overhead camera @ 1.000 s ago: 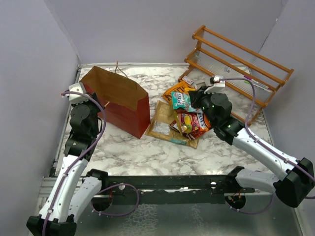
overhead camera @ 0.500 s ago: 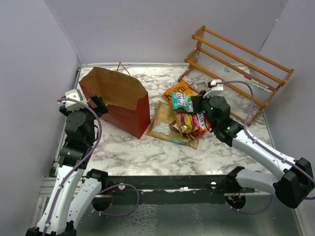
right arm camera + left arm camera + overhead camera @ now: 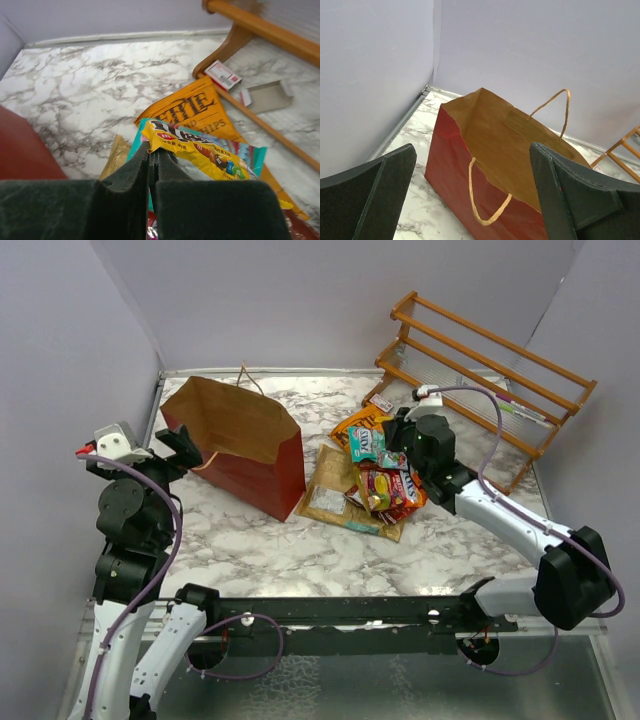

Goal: Take the snacks out of the paper bag
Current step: Place the snack at the center of the board.

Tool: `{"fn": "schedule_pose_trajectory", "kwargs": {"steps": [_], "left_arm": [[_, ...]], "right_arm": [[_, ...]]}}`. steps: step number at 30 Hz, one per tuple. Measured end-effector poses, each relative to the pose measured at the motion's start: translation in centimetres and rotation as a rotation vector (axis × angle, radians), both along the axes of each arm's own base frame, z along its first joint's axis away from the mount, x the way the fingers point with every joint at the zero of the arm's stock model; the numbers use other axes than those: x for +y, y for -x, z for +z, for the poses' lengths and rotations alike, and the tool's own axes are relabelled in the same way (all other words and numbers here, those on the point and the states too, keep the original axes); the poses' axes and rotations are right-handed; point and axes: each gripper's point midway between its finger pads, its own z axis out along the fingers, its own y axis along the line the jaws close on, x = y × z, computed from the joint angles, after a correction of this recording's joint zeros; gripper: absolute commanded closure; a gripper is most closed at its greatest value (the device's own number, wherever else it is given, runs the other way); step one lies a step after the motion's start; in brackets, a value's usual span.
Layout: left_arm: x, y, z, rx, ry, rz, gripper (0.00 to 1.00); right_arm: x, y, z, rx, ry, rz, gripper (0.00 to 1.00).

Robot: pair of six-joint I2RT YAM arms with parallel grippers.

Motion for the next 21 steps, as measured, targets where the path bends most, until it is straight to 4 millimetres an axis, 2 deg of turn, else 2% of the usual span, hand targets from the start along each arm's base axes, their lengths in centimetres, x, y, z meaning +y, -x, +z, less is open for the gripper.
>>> {"fn": "schedule_pose_trajectory", "kwargs": {"steps": [3, 6, 8, 10, 12, 14, 16, 18, 19, 20, 21], "left_arm": [[0.1, 0.2, 0.4, -0.002, -0.014, 0.001, 0.01], [0.1, 0.4, 1.2, -0.013, -0.032, -0.004, 0.01], [0.0, 0.5, 1.9, -0.024, -0.047, -0.015, 0.01], [-0.1, 0.7, 2.6, -0.037, -0.062, -0.025, 0.01], [-0.3, 0.9, 3.2, -0.051, -0.076, -0.036, 0.01], [-0.5, 1.0, 3.8, -0.063, -0.093, -0.051, 0.01], [-0.7, 1.0, 4.2, -0.073, -0.107, -0.063, 0.01], [-1.0, 0.8, 4.5, -0.076, -0.125, -0.075, 0.01], [-1.2, 0.7, 4.6, -0.078, -0.133, -0.082, 0.01], [-1.3, 0.6, 4.7, -0.078, -0.139, -0.086, 0.01], [-1.3, 0.5, 4.7, -0.078, -0.145, -0.087, 0.01]], "right_arm": [[1.4, 0.6, -2.0, 0.046, -0.041, 0.065, 0.98], [2.9, 2.4, -5.8, 0.130, -0.097, 0.162, 0.97], [3.5, 3.6, -8.1, 0.189, -0.119, 0.205, 0.92], [3.8, 4.9, -10.4, 0.252, -0.134, 0.235, 0.78], [3.9, 5.8, -11.6, 0.293, -0.138, 0.258, 0.59], [4.0, 6.4, -11.9, 0.308, -0.133, 0.280, 0.43], [3.9, 6.8, -11.3, 0.302, -0.125, 0.293, 0.33], [3.5, 7.4, -9.9, 0.280, -0.117, 0.299, 0.20], [3.2, 7.7, -9.0, 0.262, -0.114, 0.303, 0.07], [2.9, 8.0, -7.7, 0.237, -0.113, 0.305, 0.00], [2.7, 8.2, -6.7, 0.215, -0.111, 0.306, 0.01]]}}
